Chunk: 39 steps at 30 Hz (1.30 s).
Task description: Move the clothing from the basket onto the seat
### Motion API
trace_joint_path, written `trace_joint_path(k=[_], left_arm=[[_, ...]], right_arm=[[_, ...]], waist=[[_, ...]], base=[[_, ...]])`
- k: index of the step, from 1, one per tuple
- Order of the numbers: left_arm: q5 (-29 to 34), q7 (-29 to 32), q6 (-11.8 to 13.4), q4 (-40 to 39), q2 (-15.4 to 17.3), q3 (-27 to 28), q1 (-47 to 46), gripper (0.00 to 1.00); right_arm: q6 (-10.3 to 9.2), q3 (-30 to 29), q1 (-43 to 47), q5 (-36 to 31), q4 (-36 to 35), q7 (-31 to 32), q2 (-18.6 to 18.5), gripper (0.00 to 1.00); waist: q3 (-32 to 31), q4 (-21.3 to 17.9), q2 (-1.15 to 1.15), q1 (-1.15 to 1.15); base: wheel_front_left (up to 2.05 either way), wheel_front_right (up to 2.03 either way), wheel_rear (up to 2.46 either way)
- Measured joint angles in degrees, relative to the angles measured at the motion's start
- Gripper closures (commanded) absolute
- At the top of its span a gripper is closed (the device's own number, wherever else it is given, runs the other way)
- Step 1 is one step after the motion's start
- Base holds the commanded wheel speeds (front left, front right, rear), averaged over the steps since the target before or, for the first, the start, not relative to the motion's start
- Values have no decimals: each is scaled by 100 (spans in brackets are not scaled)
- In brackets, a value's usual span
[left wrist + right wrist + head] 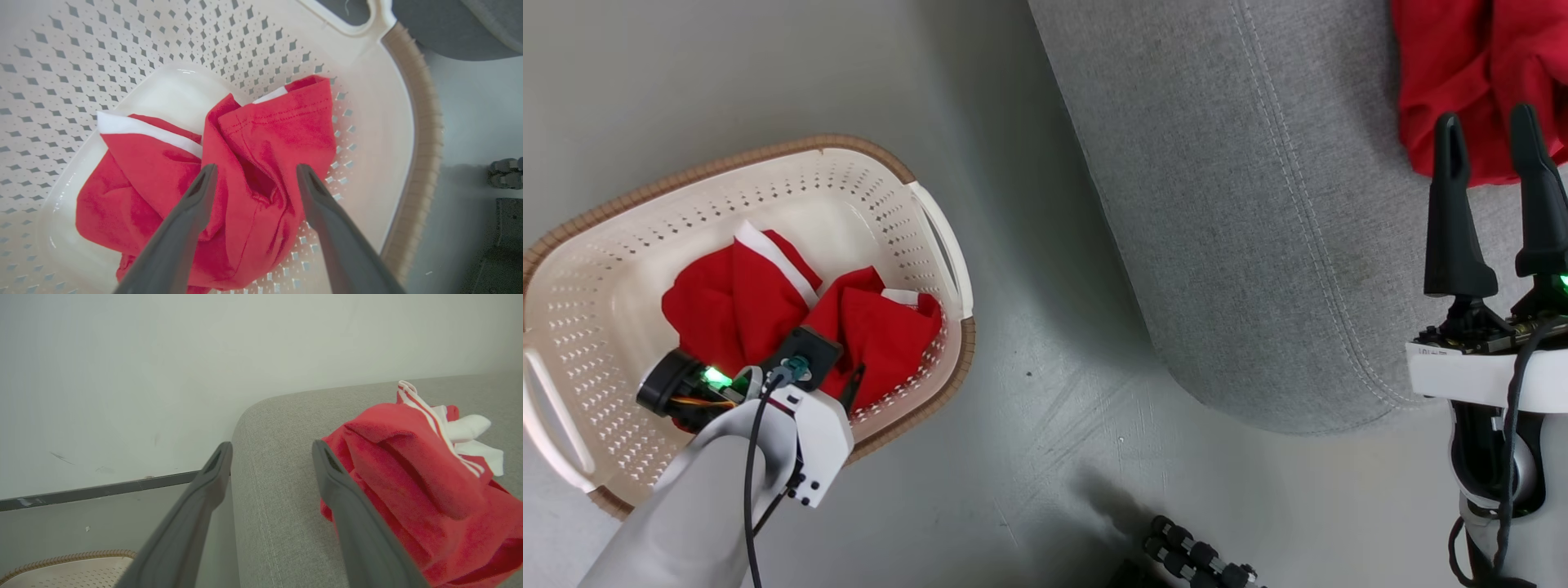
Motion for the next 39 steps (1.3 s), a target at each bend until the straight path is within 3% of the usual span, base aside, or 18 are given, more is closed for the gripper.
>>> trace_joint_path(k=[28,29,30,31,32,39], left_arm=[[54,93,127,954,198,245,-692,0],[53,92,126,970,191,253,-701,20],[42,92,126,988,181,261,-705,52],[35,90,126,1001,167,269,-707,70],[24,71,126,1009,148,282,-710,98],[-126,-142,124,1027,4,360,-834,100]], right_arm=[[0,-3,-470,182,30,0,0,0],[0,-4,-471,187,30,0,0,0],[0,-4,-472,188,30,0,0,0],[0,-3,-474,190,30,0,0,0],[0,-3,-479,191,30,0,0,0],[0,-4,-606,224,42,0,0,0]], waist=[[819,-212,0,0],[833,-211,0,0],[846,-210,0,0],[856,-209,0,0],[866,-208,0,0],[887,-207,0,0]], base=[[0,0,0],[0,0,0],[0,0,0],[0,0,0],[0,0,0],[0,0,0]])
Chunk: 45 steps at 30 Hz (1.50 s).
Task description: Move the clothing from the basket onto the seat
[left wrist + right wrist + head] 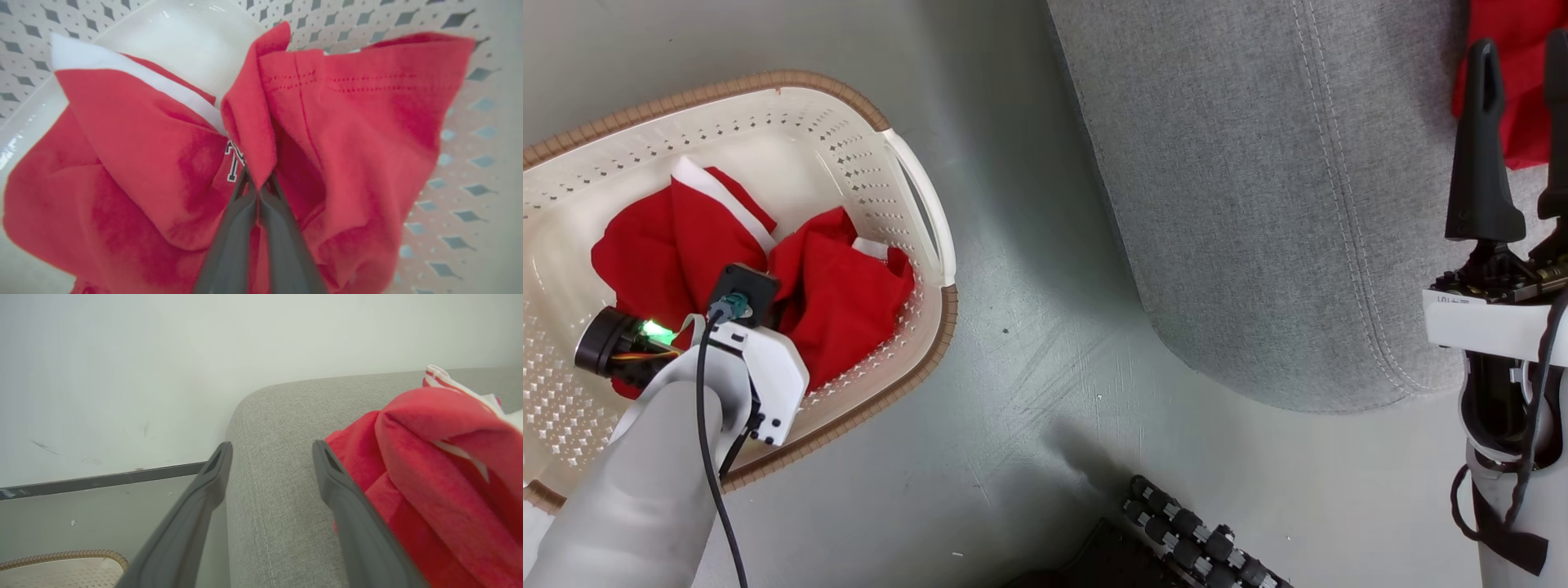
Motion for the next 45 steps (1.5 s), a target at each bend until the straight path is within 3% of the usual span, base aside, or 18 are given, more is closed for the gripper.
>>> trace_joint_path(k=[23,34,45], left_arm=[[-511,-1137,-30,-662,92,553,-43,100],[-767,-1373,11,-1503,127,916,190,100],[-840,-1424,231,-2797,94,1265,522,100]], right_arm=[[0,93,-576,-54,193,0,-1,0],[0,71,-688,-319,356,0,-3,0],[0,65,-806,-665,561,0,-12,0]], waist=[[-236,134,0,0],[-516,377,0,0],[-945,715,0,0]], base=[[0,0,0],[0,0,0],[0,0,0]])
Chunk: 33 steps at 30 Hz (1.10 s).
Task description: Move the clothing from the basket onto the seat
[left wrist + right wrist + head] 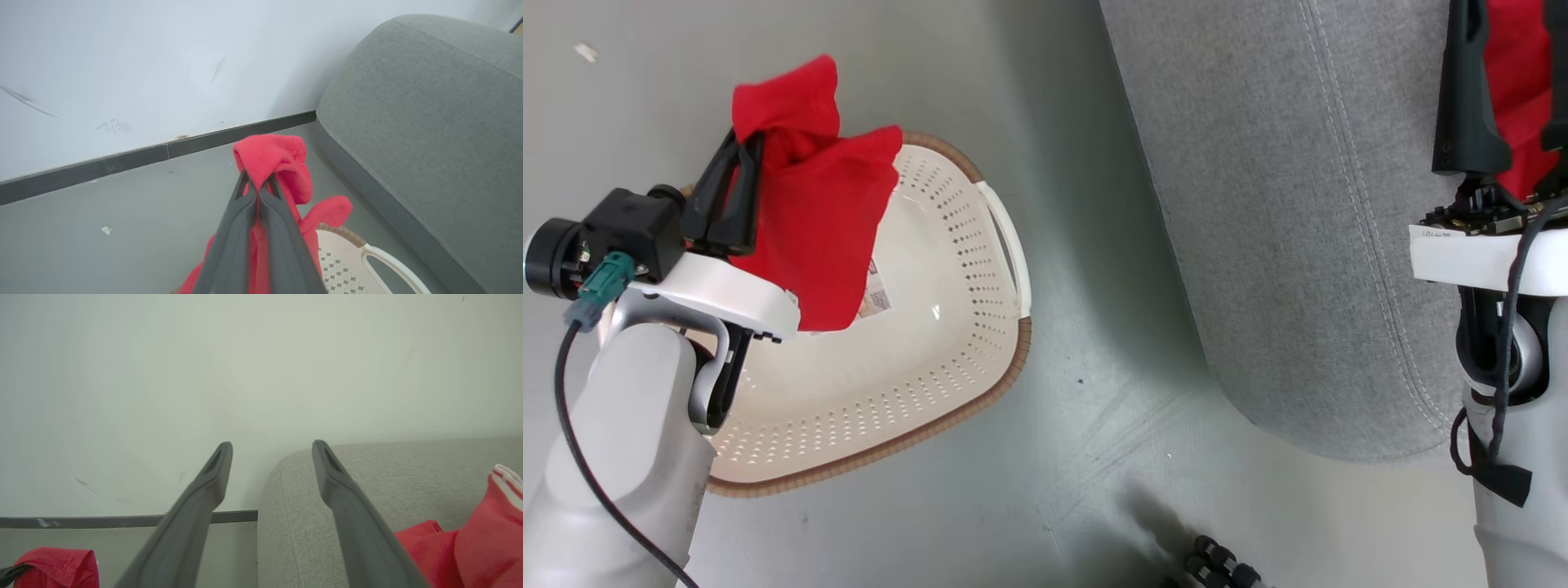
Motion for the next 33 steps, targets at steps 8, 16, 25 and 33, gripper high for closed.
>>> trace_joint_path(k=[8,16,25,33], left_arm=[[-44,-14,85,-1117,-30,269,297,100],[-42,-16,96,-1726,-25,322,638,100],[12,-16,-27,-1947,167,196,868,100],[14,146,-163,-2268,287,-20,934,100]], right_arm=[[0,-2,3,-269,180,0,-12,0],[0,213,40,-549,424,-1,-26,0],[0,589,436,-991,773,0,-41,0],[0,1012,831,-1268,1140,0,-59,0]], waist=[[-389,264,0,0],[-855,520,0,0],[-1483,802,0,0],[-2138,1063,0,0]], base=[[0,0,0],[0,0,0],[0,0,0],[0,0,0]])
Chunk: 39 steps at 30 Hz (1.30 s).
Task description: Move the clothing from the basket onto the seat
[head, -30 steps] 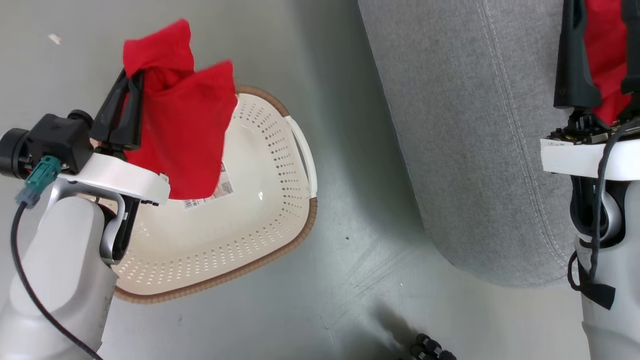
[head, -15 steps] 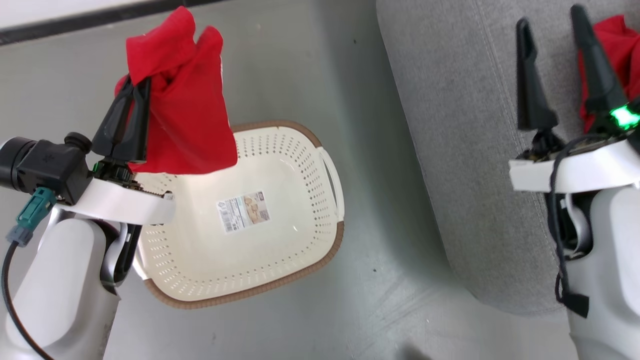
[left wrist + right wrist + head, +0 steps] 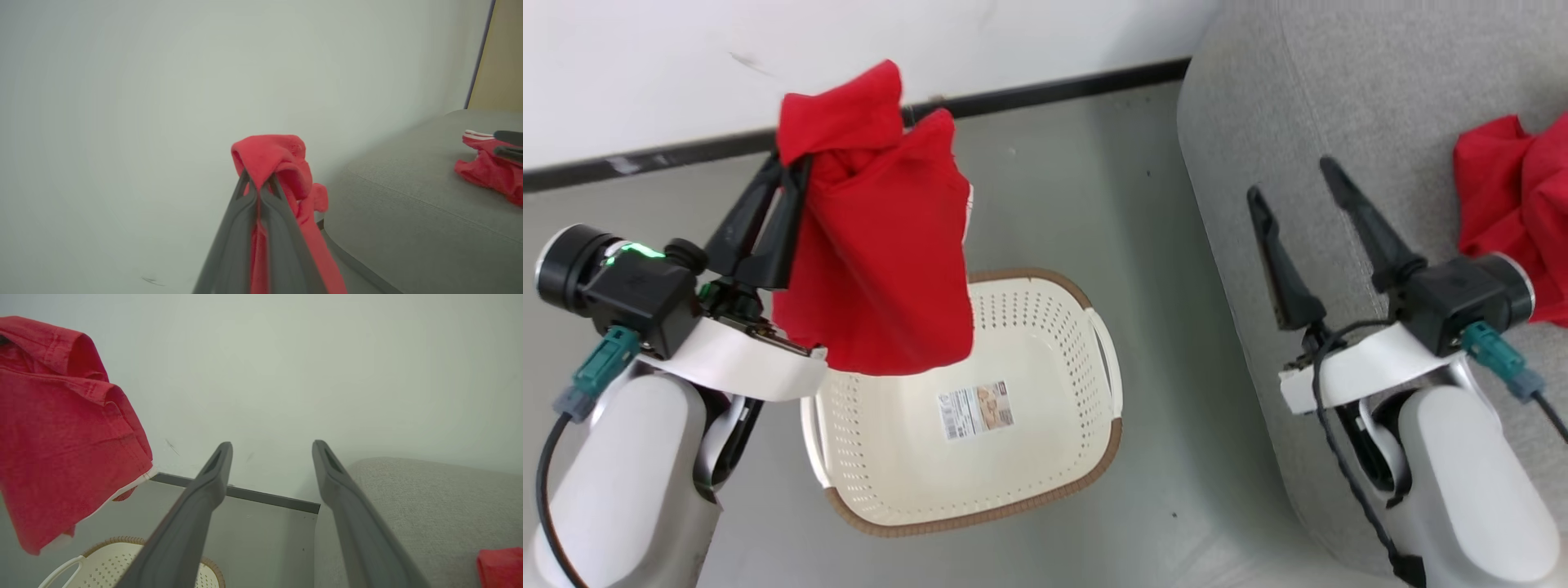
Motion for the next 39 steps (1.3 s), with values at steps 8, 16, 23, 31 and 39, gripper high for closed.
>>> trace_joint_path(k=[8,16,23,31,39], left_arm=[[-14,417,-121,-155,-24,-374,10,100],[-158,754,-151,-260,-78,-603,158,100],[-220,976,-194,-438,-132,-736,174,100],[-293,1138,-226,-706,-180,-946,174,100],[-328,1299,-250,-955,-227,-1133,111,100]], right_arm=[[0,389,197,204,315,0,-221,0],[0,959,292,601,603,0,-731,0],[0,1671,289,1155,757,0,-1139,0],[0,2773,271,2235,882,0,-1471,0],[0,3587,257,3861,653,1,-1594,0]], waist=[[-546,198,0,0],[-1028,357,0,0],[-1383,494,0,0],[-1696,684,0,0],[-1895,895,0,0]], base=[[0,0,0],[0,0,0],[0,0,0],[0,0,0],[0,0,0]])
